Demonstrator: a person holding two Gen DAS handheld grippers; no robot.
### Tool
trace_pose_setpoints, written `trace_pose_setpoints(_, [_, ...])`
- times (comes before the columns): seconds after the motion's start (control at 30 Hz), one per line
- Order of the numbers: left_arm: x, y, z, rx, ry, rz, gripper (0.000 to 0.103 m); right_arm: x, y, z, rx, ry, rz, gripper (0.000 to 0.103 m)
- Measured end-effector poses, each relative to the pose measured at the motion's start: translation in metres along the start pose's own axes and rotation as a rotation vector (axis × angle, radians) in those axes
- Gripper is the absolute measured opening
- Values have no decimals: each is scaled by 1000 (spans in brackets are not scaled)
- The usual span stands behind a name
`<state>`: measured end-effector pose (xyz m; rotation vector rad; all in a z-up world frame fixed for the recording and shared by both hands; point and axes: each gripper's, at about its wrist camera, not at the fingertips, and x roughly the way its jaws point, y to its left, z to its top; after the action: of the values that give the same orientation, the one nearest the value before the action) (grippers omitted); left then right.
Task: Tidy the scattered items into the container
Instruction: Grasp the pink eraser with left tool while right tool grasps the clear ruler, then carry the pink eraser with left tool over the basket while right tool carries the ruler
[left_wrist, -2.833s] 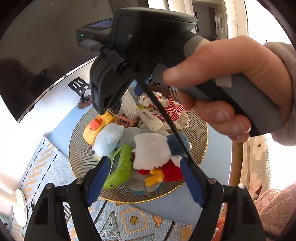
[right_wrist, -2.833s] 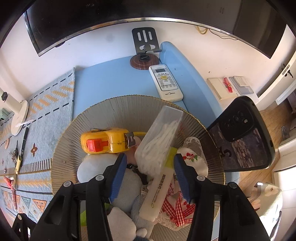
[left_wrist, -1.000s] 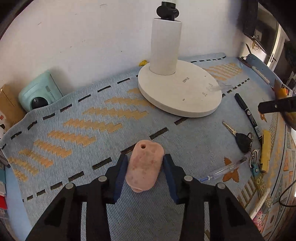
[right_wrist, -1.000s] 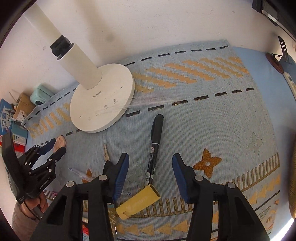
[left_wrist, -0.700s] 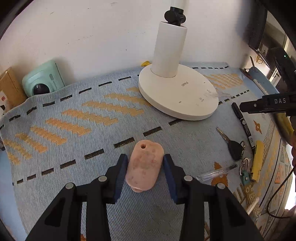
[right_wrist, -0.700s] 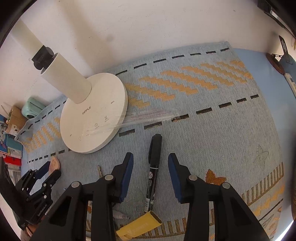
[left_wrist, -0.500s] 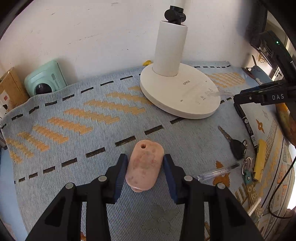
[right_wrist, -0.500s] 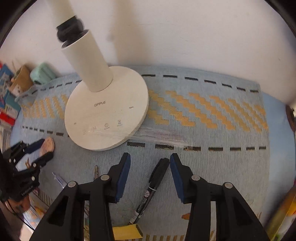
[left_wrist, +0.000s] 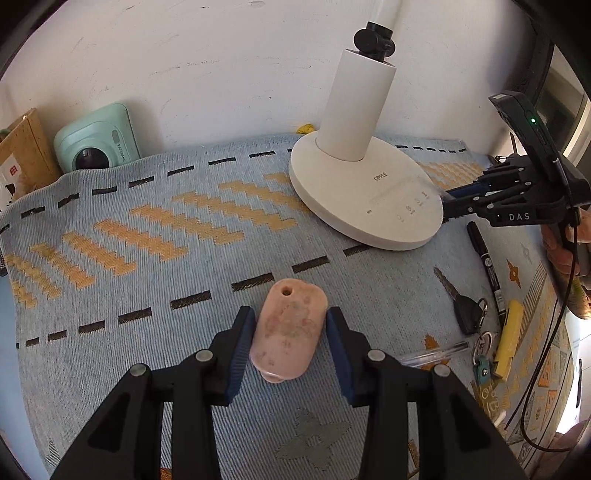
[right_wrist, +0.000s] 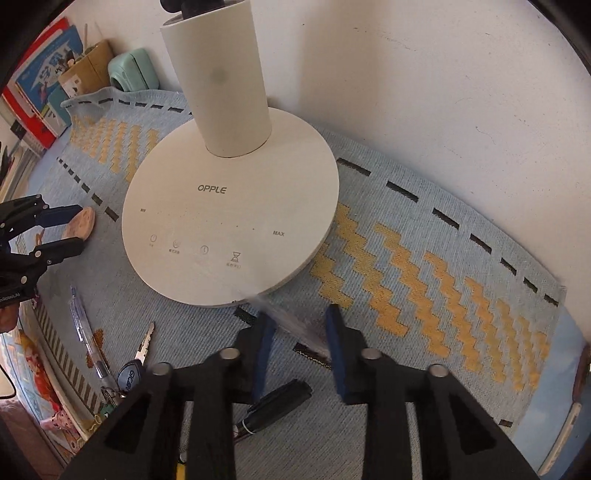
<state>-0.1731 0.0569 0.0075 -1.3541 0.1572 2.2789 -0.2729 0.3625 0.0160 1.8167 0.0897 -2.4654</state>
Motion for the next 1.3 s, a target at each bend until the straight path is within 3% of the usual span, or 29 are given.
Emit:
trace_pose_setpoints(0.3, [-19, 2, -4, -60, -12, -13, 36, -46, -19, -40, 228, -116, 56, 4])
trace_pose_setpoints(0.67, [-73, -26, -21, -57, -39, 7, 36, -103, 17, -124, 346, -142, 94, 4])
trace_pose_setpoints(0.93, [-102, -105, -16, 31, -69, -51, 36, -122, 44, -162, 399, -137, 204, 4])
trace_pose_setpoints(1.1, [-112, -173, 1, 103, -102, -130, 36, -153, 35, -195, 419, -167, 189, 4])
trace_pose_setpoints(1.3, [-110, -269, 28, 201, -121, -246, 36, -198, -16, -251, 527, -235, 114, 4])
